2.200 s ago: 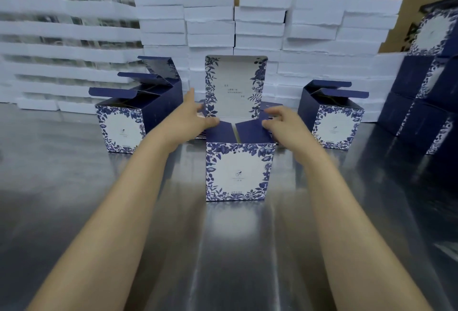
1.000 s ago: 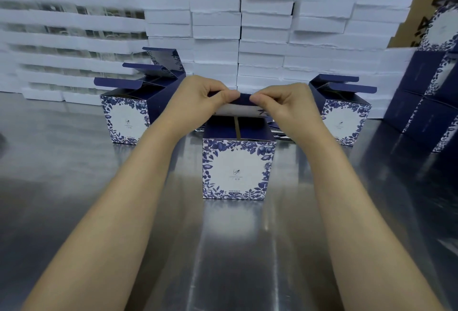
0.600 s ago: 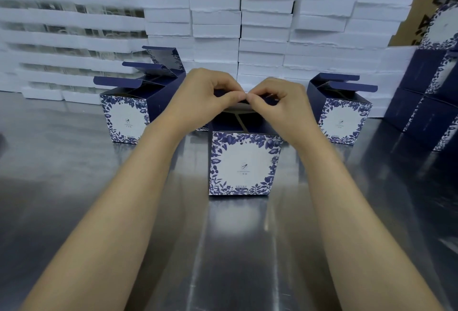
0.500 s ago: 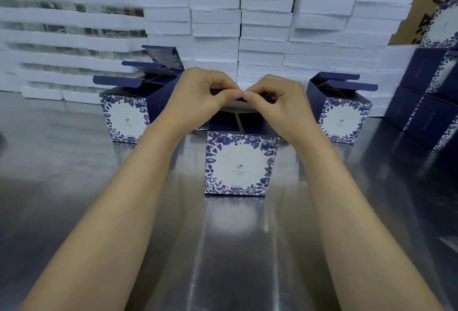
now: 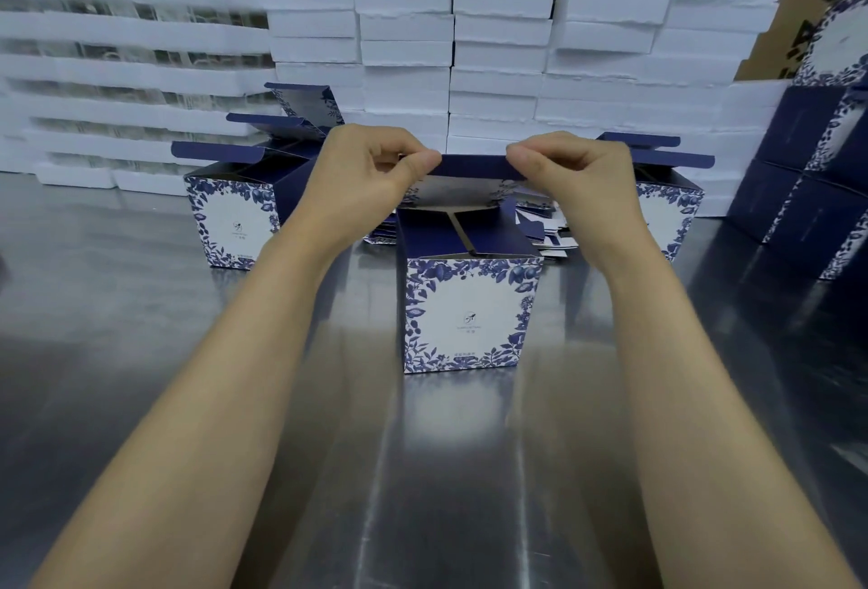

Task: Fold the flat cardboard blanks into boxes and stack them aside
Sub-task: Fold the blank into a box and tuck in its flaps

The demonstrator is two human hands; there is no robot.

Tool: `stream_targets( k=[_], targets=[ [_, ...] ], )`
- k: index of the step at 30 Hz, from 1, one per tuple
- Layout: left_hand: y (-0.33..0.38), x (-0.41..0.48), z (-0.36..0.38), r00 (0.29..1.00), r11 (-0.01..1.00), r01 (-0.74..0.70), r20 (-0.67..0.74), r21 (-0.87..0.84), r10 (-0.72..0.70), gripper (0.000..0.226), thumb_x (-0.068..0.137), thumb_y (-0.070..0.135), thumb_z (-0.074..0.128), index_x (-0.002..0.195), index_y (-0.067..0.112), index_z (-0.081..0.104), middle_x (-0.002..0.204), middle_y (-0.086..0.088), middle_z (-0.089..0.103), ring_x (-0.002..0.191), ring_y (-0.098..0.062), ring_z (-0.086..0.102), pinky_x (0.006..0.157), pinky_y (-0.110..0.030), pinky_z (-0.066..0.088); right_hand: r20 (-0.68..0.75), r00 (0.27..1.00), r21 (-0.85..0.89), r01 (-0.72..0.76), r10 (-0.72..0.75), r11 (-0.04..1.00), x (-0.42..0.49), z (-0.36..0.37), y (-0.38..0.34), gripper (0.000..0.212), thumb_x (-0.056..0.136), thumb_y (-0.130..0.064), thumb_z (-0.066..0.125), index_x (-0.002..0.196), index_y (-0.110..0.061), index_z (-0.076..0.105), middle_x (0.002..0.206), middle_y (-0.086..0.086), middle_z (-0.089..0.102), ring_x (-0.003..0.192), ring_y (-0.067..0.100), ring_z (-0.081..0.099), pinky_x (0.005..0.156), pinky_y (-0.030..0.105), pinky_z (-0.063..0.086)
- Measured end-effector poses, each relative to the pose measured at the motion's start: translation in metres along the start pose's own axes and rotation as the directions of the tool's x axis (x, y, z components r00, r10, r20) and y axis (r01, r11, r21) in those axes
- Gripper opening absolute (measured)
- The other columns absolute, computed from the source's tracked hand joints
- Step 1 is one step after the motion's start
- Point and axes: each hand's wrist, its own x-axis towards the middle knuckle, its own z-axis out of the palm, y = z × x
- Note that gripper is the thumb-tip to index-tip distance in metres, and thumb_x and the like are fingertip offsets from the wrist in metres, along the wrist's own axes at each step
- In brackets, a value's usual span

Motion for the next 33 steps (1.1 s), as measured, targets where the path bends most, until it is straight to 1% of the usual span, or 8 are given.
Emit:
stream_targets(
  k=[4, 8, 14, 17, 21, 27, 31, 33],
  targets=[
    [0.001, 0.000, -0.008, 0.978, 0.993, 0.119, 0.176, -0.013, -0.115, 0.044, 0.096, 0.049, 0.051, 0.091, 0.014, 0.078, 0.090, 0.015, 0.075, 0.094, -0.001, 0.067, 0.087, -0.010, 0.045, 0.129, 0.955, 0.138, -0.285, 0.268, 0.949, 0.005, -0.012, -0.006, 0.012, 0.083, -0.006, 0.072, 0.088, -0.015, 0.076, 0.089, -0.001, 0.075, 0.083, 0.010, 0.070, 0.078, 0.023, 0.056],
    [-0.005, 0.003, -0.013, 0.918, 0.963, 0.229, 0.298, 0.142, -0.262, 0.056, 0.090, 0.070, 0.038, 0.103, 0.030, 0.075, 0.122, 0.018, 0.065, 0.120, -0.002, 0.054, 0.104, -0.029, 0.037, 0.258, 0.883, -0.066, -0.389, 0.393, 0.919, 0.001, -0.029, -0.009, 0.025, 0.081, -0.002, 0.072, 0.104, -0.013, 0.071, 0.109, 0.004, 0.071, 0.093, 0.010, 0.070, 0.073, 0.019, 0.056],
    [-0.003, -0.002, -0.009, 0.676, 0.855, 0.377, 0.525, 0.356, -0.517, 0.077, 0.064, 0.084, 0.041, 0.129, 0.044, 0.051, 0.135, 0.017, 0.051, 0.109, -0.007, 0.059, 0.096, -0.034, 0.050, 0.219, 0.902, -0.202, -0.330, 0.371, 0.922, 0.002, -0.040, -0.020, 0.023, 0.081, -0.004, 0.074, 0.103, -0.012, 0.071, 0.098, 0.008, 0.074, 0.087, 0.014, 0.072, 0.070, 0.025, 0.059],
    [-0.001, -0.002, -0.007, 0.628, 0.850, 0.416, 0.574, 0.323, -0.526, 0.092, 0.053, 0.083, 0.050, 0.136, 0.044, 0.041, 0.133, 0.017, 0.050, 0.102, -0.009, 0.066, 0.093, -0.036, 0.053, 0.191, 0.911, -0.406, -0.266, 0.366, 0.874, 0.003, -0.041, -0.016, 0.024, 0.081, -0.010, 0.076, 0.103, -0.018, 0.072, 0.096, -0.001, 0.072, 0.084, 0.010, 0.068, 0.073, 0.023, 0.059],
    [-0.002, 0.002, 0.001, 0.572, 0.826, 0.400, 0.597, 0.396, -0.563, 0.123, 0.049, 0.076, 0.060, 0.153, 0.032, 0.015, 0.131, 0.012, 0.041, 0.108, -0.010, 0.062, 0.094, -0.036, 0.053, 0.246, 0.844, -0.429, -0.346, 0.477, 0.834, -0.001, -0.032, -0.003, 0.035, 0.080, -0.018, 0.078, 0.114, -0.019, 0.069, 0.113, -0.002, 0.061, 0.087, 0.005, 0.065, 0.063, 0.015, 0.054],
    [-0.008, 0.007, 0.000, 0.626, 0.813, 0.372, 0.526, 0.448, -0.576, 0.087, 0.075, 0.066, 0.064, 0.150, 0.038, 0.028, 0.154, 0.012, 0.027, 0.128, -0.013, 0.047, 0.106, -0.033, 0.043, 0.300, 0.800, -0.427, -0.374, 0.519, 0.823, 0.002, -0.020, 0.012, 0.031, 0.078, -0.032, 0.079, 0.107, -0.029, 0.071, 0.127, -0.005, 0.054, 0.105, 0.010, 0.064, 0.076, 0.025, 0.058],
    [-0.016, 0.006, -0.006, 0.683, 0.845, 0.306, 0.517, 0.439, -0.516, 0.046, 0.093, 0.051, 0.052, 0.138, 0.041, 0.046, 0.162, 0.012, -0.002, 0.145, -0.009, 0.019, 0.113, -0.031, 0.018, 0.268, 0.836, -0.532, -0.286, 0.479, 0.797, 0.000, -0.005, 0.025, 0.034, 0.078, -0.063, 0.065, 0.105, -0.042, 0.063, 0.115, -0.034, 0.048, 0.104, -0.015, 0.045, 0.077, 0.013, 0.036],
    [-0.022, 0.006, -0.002, 0.686, 0.841, 0.377, 0.493, 0.388, -0.535, 0.048, 0.094, 0.057, 0.046, 0.137, 0.036, 0.045, 0.162, 0.012, 0.005, 0.141, -0.005, 0.023, 0.111, -0.031, 0.020, 0.232, 0.873, -0.509, -0.267, 0.429, 0.819, 0.000, 0.003, 0.032, 0.032, 0.086, -0.064, 0.055, 0.092, -0.033, 0.060, 0.115, -0.024, 0.056, 0.105, -0.005, 0.049, 0.076, 0.015, 0.033]
  ],
)
